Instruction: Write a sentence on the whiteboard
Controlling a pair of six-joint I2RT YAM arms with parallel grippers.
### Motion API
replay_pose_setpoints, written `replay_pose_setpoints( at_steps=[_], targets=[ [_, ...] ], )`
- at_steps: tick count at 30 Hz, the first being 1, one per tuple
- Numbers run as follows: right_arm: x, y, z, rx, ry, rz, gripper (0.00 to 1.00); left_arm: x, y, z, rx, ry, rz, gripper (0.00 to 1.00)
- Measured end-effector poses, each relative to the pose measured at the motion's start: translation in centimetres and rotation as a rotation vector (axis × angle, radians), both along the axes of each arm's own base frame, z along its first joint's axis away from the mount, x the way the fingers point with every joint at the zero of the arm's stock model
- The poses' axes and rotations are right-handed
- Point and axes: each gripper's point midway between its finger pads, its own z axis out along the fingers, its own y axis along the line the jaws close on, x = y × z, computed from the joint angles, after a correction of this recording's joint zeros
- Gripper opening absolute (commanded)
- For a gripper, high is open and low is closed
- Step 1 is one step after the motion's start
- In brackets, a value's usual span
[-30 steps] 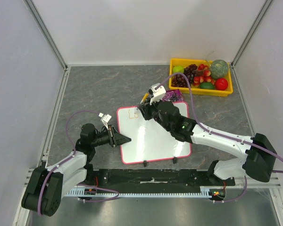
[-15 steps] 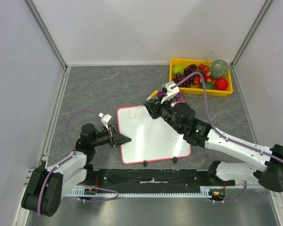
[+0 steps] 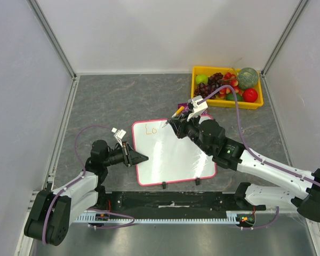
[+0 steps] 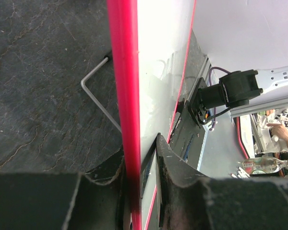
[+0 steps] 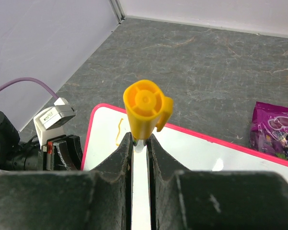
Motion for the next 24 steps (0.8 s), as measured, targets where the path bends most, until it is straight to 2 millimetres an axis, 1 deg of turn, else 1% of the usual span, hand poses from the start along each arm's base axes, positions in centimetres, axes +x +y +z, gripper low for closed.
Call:
replay_pose_setpoints(
  at_steps=[8, 18, 24],
  targets=[
    [0.1, -0.1, -0.3, -0.011, 0.004, -0.007, 0.00, 0.0, 0.0, 0.0, 0.000, -0.001, 0.000, 0.02],
    [0.7, 0.8, -2.4, -0.060, 0.030, -0.005, 0.00, 0.0, 0.0, 0.0, 0.000, 0.000, 0.000, 0.02],
    [1.1, 1.5, -3.1, -0.066, 0.036, -0.003, 0.00, 0.0, 0.0, 0.0, 0.000, 0.000, 0.000, 0.02]
  ],
)
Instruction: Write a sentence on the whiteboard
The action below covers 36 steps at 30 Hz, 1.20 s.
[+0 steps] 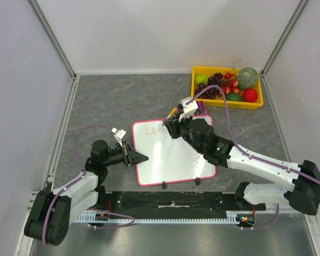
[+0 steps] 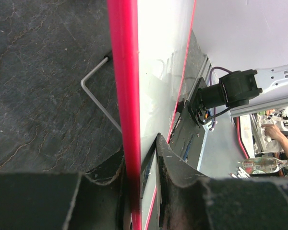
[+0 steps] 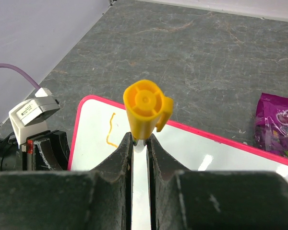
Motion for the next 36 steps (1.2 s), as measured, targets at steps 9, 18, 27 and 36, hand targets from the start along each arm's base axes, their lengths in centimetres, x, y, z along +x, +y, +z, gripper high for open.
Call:
replay_pose_setpoints(
  at_steps=[9, 18, 27, 36],
  targets=[
    [0.7, 1.2, -0.5, 0.002, 0.003, 0.004, 0.00, 0.0, 0.0, 0.0, 0.000, 0.001, 0.000, 0.02],
    [1.6, 1.7, -0.6, 0.009, 0.005, -0.008, 0.00, 0.0, 0.0, 0.0, 0.000, 0.001, 0.000, 0.02],
    [2.0, 1.6, -0.9, 0.006, 0.009, -0.018, 0.00, 0.0, 0.0, 0.0, 0.000, 0.000, -0.001, 0.02],
    [2.0, 1.5, -1.1, 0.008, 0.015, -0.021, 0.00, 0.0, 0.0, 0.0, 0.000, 0.001, 0.000, 0.02]
  ],
)
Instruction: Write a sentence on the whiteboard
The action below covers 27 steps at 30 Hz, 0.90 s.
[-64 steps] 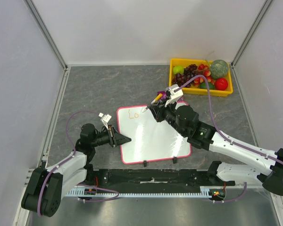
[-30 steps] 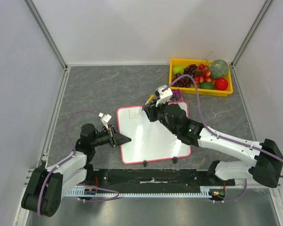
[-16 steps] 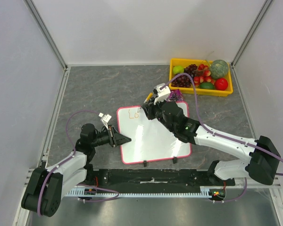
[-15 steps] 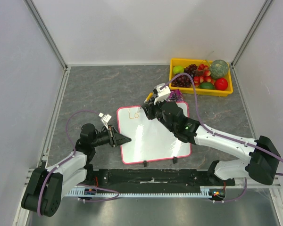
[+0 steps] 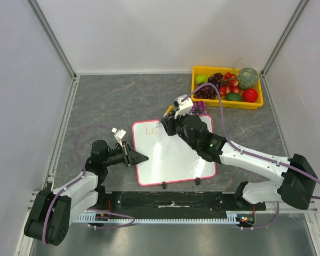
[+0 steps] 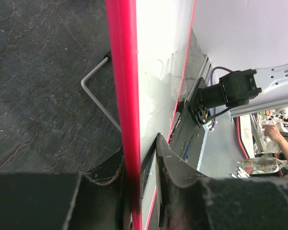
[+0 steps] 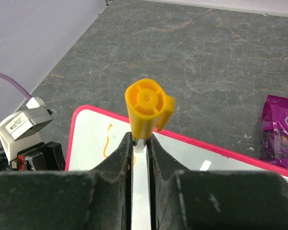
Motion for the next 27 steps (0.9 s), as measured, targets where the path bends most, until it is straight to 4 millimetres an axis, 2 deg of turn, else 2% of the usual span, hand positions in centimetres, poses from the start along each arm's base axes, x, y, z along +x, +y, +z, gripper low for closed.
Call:
replay_pose_setpoints(
  at_steps=[12, 27],
  targets=[
    [-0.7, -0.9, -1.0, 0.007, 0.017, -0.003, 0.00, 0.0, 0.0, 0.0, 0.000, 0.001, 0.000, 0.02],
    [-1.0, -1.1, -1.5, 0.013, 0.031, 0.001, 0.00, 0.0, 0.0, -0.1, 0.001, 0.004, 0.000, 0.02]
  ],
)
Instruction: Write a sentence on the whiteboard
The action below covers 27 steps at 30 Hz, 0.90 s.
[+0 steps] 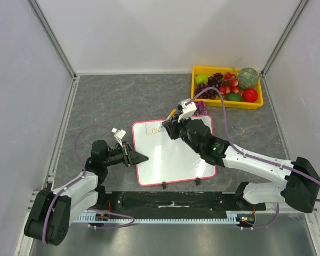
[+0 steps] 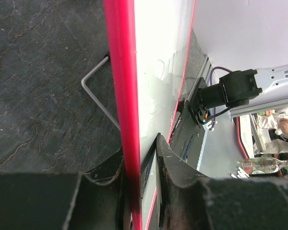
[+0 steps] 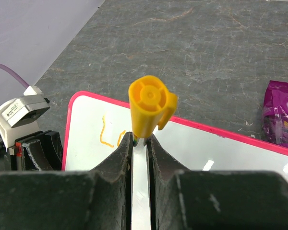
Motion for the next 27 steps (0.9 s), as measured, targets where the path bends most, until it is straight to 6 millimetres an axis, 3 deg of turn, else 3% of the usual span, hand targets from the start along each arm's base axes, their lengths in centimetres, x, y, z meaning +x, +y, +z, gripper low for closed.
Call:
replay_pose_setpoints(
  at_steps=[27],
  targets=[
    [1.6, -0.7, 1.3, -0.012, -0.027, -0.066, 0.00, 0.0, 0.0, 0.0, 0.000, -0.001, 0.000, 0.02]
  ],
)
